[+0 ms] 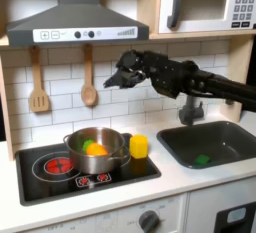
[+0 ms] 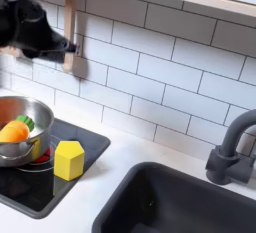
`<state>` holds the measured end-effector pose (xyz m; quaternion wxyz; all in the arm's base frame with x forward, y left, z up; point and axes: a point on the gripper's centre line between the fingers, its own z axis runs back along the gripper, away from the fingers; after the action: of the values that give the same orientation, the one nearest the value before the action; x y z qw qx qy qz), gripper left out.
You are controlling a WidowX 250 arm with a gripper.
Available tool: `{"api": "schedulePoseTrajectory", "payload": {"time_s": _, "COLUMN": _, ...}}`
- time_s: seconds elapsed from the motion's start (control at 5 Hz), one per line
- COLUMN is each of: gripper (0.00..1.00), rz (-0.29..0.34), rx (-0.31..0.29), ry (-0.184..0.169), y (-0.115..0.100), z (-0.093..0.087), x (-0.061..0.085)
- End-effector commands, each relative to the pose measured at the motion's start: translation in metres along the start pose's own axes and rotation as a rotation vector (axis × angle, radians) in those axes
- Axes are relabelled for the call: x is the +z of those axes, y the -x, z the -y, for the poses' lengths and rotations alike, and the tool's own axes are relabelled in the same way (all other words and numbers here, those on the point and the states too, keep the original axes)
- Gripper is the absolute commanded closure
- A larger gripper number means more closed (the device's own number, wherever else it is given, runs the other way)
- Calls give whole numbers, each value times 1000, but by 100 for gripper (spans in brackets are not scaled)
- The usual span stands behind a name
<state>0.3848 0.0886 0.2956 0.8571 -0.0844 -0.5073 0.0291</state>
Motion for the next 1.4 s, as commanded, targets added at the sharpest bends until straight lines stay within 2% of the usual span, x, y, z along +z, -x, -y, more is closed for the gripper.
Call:
{"api": "schedulePoseTrajectory", "payload": {"time_s": 0.0, "gripper": 100, "rz": -12, "rx": -16, "ry": 29, "y": -16, "z": 0, "x": 18}}
{"api": "schedulePoseTrajectory", "payload": {"time_s": 0.2, "gripper": 100, "rz": 17, "rx": 2, "ry": 21, "y": -21, "z": -12, "x": 20}}
{"api": "schedulePoseTrajectory", "payload": {"time_s": 0.4, "gripper": 100, "rz": 41, "rx": 15, "ry": 10, "y": -29, "z": -14, "x": 13}}
{"api": "schedulePoseTrajectory", "payload": {"time_s": 0.6, "gripper": 100, "rz": 53, "rx": 17, "ry": -21, "y": -42, "z": -18, "x": 17}}
{"api": "schedulePoseTrajectory", "payload": {"time_s": 0.8, "gripper": 100, "rz": 73, "rx": 53, "ry": -3, "y": -52, "z": -21, "x": 20}}
{"api": "schedulePoseTrajectory", "payload": {"time_s": 1.0, "gripper": 100, "rz": 44, "rx": 72, "ry": 7, "y": -57, "z": -20, "x": 29}}
{"api": "schedulePoseTrajectory", "payload": {"time_s": 1.2, "gripper": 100, "rz": 36, "rx": 66, "ry": 16, "y": -57, "z": -25, "x": 46}}
